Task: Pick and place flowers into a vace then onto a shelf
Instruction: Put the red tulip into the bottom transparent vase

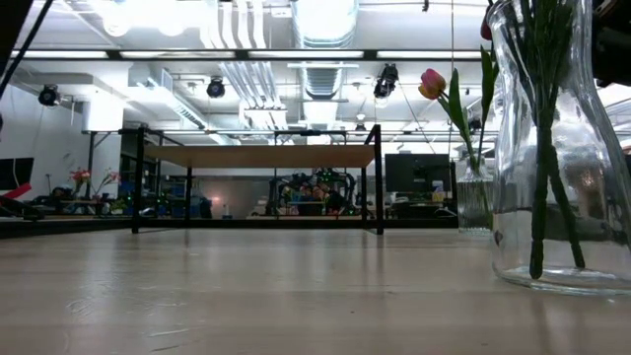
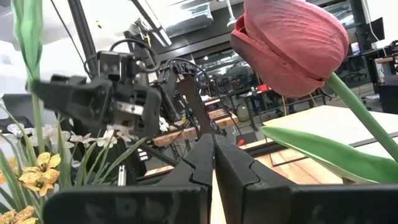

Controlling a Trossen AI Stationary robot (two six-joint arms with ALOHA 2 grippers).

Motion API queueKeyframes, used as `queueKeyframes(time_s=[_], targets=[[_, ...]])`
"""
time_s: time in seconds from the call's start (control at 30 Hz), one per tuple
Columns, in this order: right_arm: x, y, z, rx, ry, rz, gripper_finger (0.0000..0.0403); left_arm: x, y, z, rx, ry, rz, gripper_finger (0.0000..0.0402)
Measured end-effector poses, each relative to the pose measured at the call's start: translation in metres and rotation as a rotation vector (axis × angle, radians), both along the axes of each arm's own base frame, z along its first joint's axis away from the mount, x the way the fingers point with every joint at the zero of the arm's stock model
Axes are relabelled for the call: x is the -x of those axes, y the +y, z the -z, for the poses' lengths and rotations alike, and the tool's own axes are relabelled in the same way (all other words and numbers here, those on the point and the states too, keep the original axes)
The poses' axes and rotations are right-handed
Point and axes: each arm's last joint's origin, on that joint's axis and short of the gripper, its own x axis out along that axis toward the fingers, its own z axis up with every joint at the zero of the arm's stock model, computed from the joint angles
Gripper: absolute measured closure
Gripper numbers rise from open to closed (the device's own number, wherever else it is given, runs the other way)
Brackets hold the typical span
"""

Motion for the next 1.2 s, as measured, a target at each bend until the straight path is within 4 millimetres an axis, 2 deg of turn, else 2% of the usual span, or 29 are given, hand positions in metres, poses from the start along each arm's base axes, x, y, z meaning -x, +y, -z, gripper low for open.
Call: queueKeyframes(time_s=[0.23, 0.6, 1.2], targets=[[0.000, 0.000, 0.001, -0.003, 0.014, -0.001, 0.0394, 0.004, 0.000, 0.016, -0.020, 0.049, 0.018, 0.0401], [-0.001, 0.000, 0.003, -0.007, 0.032, 0.000, 0.0394, 0.005, -0.004, 0.021, -0.127, 0.040, 0.075, 0.0401], [-0.001, 0.000, 0.004, -0.010, 0.041, 0.001, 0.0394, -0.001, 0.002, 0.043, -0.200, 0.251, 0.108, 0.0401]])
